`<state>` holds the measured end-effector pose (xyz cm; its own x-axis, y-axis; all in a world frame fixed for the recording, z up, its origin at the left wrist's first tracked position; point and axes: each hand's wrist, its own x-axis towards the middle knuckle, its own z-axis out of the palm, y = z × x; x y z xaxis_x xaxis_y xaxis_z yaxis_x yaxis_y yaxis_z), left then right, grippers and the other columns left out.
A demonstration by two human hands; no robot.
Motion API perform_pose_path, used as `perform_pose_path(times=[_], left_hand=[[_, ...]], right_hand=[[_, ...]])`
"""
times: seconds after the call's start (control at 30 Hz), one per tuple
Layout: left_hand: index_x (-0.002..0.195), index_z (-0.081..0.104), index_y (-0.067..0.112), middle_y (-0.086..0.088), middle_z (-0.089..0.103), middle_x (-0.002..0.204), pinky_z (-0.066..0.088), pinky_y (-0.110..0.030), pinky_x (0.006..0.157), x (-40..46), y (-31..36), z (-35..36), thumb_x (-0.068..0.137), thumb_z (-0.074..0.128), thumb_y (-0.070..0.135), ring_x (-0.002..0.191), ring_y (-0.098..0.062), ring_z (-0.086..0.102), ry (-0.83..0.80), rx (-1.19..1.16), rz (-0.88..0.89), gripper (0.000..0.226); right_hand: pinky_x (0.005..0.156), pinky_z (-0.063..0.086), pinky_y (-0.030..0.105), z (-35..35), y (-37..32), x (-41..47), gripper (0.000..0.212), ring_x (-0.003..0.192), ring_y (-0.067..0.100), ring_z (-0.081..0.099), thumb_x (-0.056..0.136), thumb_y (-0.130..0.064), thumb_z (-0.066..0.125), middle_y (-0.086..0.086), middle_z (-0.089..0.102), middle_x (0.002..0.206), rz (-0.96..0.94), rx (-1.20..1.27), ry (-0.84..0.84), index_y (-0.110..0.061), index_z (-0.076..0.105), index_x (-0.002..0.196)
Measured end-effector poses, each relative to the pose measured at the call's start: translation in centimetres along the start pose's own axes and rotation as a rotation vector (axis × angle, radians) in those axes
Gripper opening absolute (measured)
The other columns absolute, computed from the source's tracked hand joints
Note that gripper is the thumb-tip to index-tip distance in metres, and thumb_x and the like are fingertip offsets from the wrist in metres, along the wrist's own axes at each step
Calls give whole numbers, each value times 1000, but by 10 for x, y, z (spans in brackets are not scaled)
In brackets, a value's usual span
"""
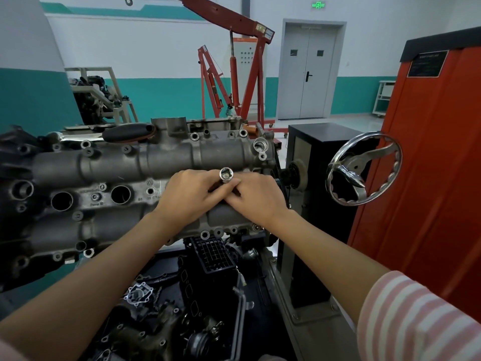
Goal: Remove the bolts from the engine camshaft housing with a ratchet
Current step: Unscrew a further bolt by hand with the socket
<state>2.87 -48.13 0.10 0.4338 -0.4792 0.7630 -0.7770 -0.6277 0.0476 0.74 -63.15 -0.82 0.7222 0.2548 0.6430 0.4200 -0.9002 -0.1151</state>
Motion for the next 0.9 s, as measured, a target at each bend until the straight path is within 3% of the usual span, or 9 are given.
perform_pose_path(times=[0.1, 0.23, 0.3, 0.43, 0.53, 0.63, 0.77, 0.9], left_hand=[[68, 54, 5, 0, 52, 53, 37, -31, 44, 1, 1, 0, 85, 33, 54, 47, -21, 50, -21, 4, -19, 55], [70, 39, 13, 10, 39, 55, 32, -27, 43, 1, 5, -2, 84, 35, 44, 43, -19, 42, -21, -24, -1, 35], [71, 38, 16, 11, 38, 58, 30, -26, 44, 1, 6, -2, 85, 34, 42, 43, -18, 41, -20, -15, 7, 30], [65, 58, 10, 3, 52, 52, 35, -26, 45, 1, 2, 0, 88, 37, 45, 45, -21, 51, 12, 0, 1, 47], [63, 61, 11, 0, 56, 51, 36, -27, 44, 0, 1, 0, 86, 38, 51, 45, -16, 47, 7, -11, 5, 52], [70, 53, 7, 0, 54, 55, 39, -32, 45, 1, 0, 0, 85, 32, 54, 48, -19, 49, -28, 0, -11, 53], [72, 34, 18, 12, 35, 52, 30, -25, 41, 1, 3, -1, 87, 34, 44, 41, -16, 39, -17, -22, 25, 30], [70, 38, 26, 8, 47, 50, 31, -25, 44, 0, 2, -1, 89, 35, 45, 43, -17, 46, 1, -18, 12, 28]], right_hand=[[56, 39, 33, 2, 1, 0, 25, 72, 22, 58, 92, -34, 46, 2, 63, 81, -18, -23, 7, -11, 55, 92], [42, 24, 25, 1, 1, -1, 29, 52, 18, 43, 89, -36, 48, -1, 51, 69, -26, -9, 4, -13, 31, 90], [43, 30, 27, 2, 1, 0, 30, 54, 18, 47, 88, -40, 47, -2, 53, 68, -17, -28, 8, -12, 36, 89], [63, 48, 33, 2, 0, 0, 39, 80, 15, 61, 88, -49, 40, -5, 67, 84, -21, -71, -1, -19, 64, 93], [66, 48, 35, 3, 2, 0, 32, 84, 18, 61, 91, -39, 44, -3, 68, 90, -25, -36, 16, -17, 66, 92], [58, 44, 34, 4, 2, 0, 28, 74, 19, 58, 91, -37, 45, 1, 64, 85, -30, -29, 12, -11, 55, 93], [43, 28, 26, 2, 1, 0, 29, 53, 17, 45, 87, -38, 49, 1, 58, 71, -2, 12, 2, -15, 33, 89], [57, 44, 29, 2, 1, 1, 34, 74, 15, 60, 86, -48, 45, -3, 66, 79, -9, -40, -7, -18, 62, 90]])
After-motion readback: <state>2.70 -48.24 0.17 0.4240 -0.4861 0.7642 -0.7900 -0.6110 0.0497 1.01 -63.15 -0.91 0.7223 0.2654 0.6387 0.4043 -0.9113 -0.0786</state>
